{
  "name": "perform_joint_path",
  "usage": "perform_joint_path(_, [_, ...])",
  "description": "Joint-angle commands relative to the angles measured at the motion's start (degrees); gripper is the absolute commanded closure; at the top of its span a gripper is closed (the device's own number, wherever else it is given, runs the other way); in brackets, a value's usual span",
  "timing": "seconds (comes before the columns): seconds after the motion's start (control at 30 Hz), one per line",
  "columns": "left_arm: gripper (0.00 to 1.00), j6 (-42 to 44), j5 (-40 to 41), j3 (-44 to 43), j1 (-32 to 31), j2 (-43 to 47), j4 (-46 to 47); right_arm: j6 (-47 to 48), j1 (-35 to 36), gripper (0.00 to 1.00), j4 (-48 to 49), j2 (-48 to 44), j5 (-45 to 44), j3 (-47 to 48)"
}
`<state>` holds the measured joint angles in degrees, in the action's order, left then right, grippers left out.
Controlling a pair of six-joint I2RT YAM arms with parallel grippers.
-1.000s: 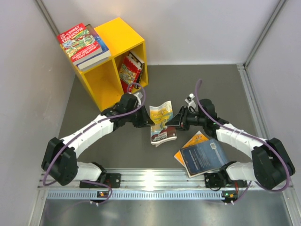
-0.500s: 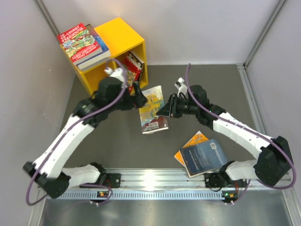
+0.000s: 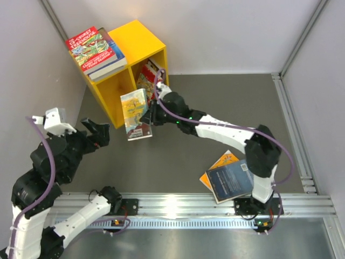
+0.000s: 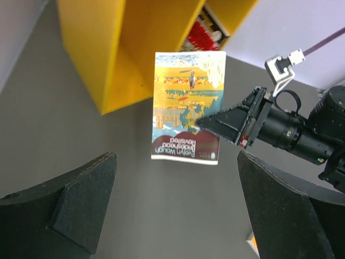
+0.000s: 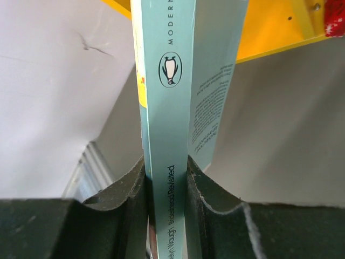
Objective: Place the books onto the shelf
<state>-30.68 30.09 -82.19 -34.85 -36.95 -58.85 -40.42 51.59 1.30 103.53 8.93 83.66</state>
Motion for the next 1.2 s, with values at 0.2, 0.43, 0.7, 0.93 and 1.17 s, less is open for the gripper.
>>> perform_joint_path(0.2, [0.01, -0.97, 10.25, 2.39, -0.04, 8.37, -9.71, 4.47, 4.74, 1.0, 8.28, 15.1, -13.31, 23.82])
perform_joint_path(0.43, [0.01, 5.25, 10.0, 6.34, -0.04, 14.18, -7.07, 6.06, 6.06, 1.0, 13.53, 24.52, -25.61, 33.32])
perform_joint_path(0.7, [0.01, 5.98, 10.87, 13.01, -0.04, 21.82, -4.96, 19.92, 10.89, 1.0, 34.36, 36.71, -50.39, 36.21])
perform_joint_path(0.93, [0.01, 5.36, 9.64, 17.24, -0.04, 24.12, -3.47, 23.2, 11.6, 1.0, 40.0, 52.12, -60.69, 53.54])
perform_joint_path(1.17, [0.01, 6.59, 8.94, 19.35, -0.04, 24.73, -0.57, 9.52, 9.23, 1.0, 40.01, 56.52, -62.19, 54.15])
